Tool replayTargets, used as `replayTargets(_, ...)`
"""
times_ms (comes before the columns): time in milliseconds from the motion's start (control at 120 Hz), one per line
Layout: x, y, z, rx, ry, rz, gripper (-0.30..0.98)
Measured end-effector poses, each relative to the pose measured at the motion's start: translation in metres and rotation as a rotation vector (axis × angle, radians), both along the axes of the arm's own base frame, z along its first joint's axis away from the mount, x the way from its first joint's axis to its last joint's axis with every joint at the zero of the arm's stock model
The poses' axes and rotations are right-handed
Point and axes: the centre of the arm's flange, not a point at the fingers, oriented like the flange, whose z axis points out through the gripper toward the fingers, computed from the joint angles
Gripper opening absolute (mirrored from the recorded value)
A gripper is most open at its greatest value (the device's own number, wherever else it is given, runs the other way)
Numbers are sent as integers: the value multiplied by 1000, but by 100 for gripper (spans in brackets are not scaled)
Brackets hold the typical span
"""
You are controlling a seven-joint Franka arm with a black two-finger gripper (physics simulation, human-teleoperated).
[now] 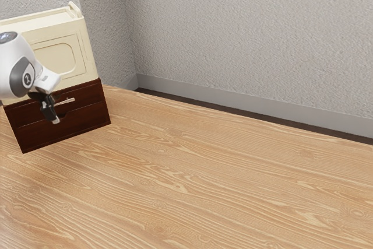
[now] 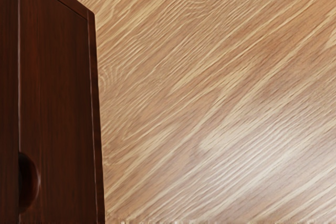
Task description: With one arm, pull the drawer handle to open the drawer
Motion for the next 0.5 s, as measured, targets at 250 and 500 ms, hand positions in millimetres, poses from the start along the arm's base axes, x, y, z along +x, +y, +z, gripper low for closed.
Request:
replayTargets(250, 21, 22, -8, -2, 15, 40, 69)
replayTargets(500, 30, 26, -14, 25, 34, 43, 69)
